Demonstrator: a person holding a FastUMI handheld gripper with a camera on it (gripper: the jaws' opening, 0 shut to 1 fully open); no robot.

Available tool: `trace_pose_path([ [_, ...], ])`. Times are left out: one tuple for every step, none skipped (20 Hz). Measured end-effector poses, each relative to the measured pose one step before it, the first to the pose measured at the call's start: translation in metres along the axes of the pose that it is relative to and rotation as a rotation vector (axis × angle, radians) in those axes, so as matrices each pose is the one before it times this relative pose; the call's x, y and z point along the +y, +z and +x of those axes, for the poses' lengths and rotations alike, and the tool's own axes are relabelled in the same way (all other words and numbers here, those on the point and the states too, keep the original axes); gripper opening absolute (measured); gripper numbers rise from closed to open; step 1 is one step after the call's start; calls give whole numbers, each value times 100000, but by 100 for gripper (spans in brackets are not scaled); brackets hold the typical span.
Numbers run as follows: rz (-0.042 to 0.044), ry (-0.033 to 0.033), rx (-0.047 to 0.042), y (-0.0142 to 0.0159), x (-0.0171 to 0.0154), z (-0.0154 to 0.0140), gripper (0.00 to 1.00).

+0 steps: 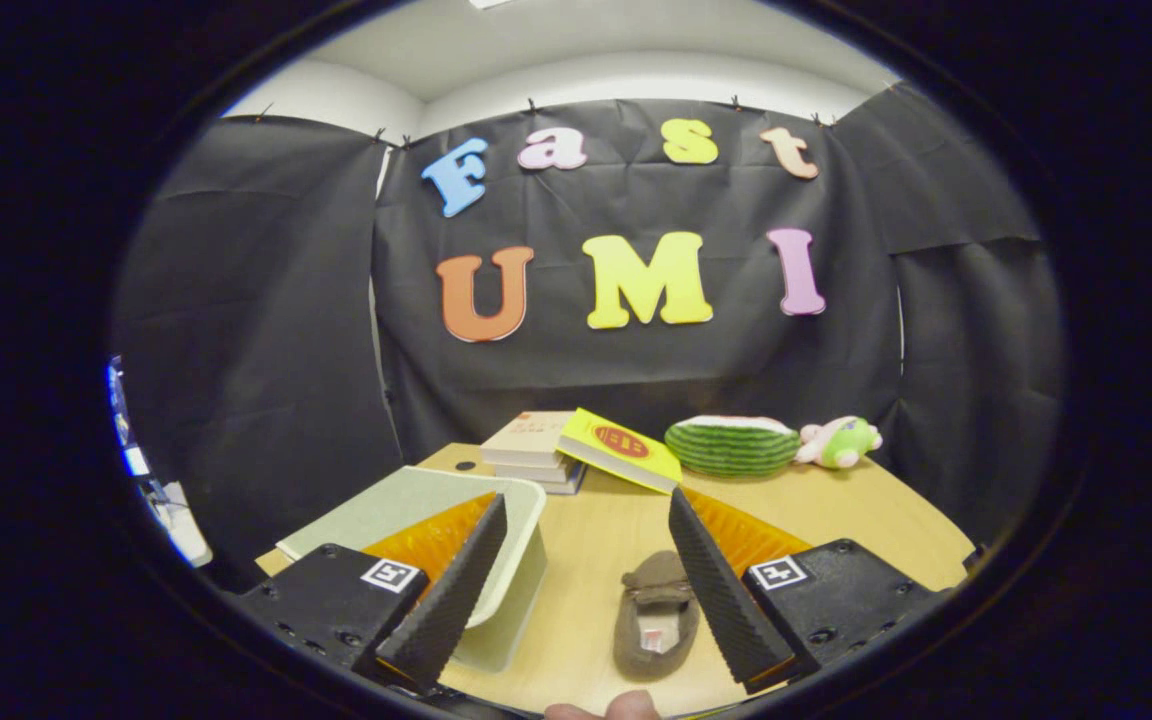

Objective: Open the storage box then place both shoes into the box .Put the left shoe in first, then the right shoe, with the right side of both shoes facing outward in a uniform manner.

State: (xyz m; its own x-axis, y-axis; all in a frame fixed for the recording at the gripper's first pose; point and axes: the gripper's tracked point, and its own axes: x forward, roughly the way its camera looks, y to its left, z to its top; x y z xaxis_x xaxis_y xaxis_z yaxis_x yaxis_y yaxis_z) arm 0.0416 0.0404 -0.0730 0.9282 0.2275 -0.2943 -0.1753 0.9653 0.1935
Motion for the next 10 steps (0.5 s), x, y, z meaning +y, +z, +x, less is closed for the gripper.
trace_pose_path([
  [1990, 1707, 2853, -506, -330, 114, 100],
  [2258, 1900, 2328, -396, -256, 78, 100],
  [3575, 2262, 2360, -324, -191, -51, 100],
  [4160, 4180, 3858, -507, 78, -4, 100],
  [4023, 4104, 3267, -441, 22, 81, 100],
  [3755, 3648, 2803, -349, -139, 139, 100],
  [4035, 3012, 2847, -466, -413, 263, 100],
  [3757, 4296, 3000, -556, -80, 468, 100],
  [3437, 5797, 3610, -747, 452, 680, 100],
  [3564, 5846, 3467, -497, 397, 770, 100],
])
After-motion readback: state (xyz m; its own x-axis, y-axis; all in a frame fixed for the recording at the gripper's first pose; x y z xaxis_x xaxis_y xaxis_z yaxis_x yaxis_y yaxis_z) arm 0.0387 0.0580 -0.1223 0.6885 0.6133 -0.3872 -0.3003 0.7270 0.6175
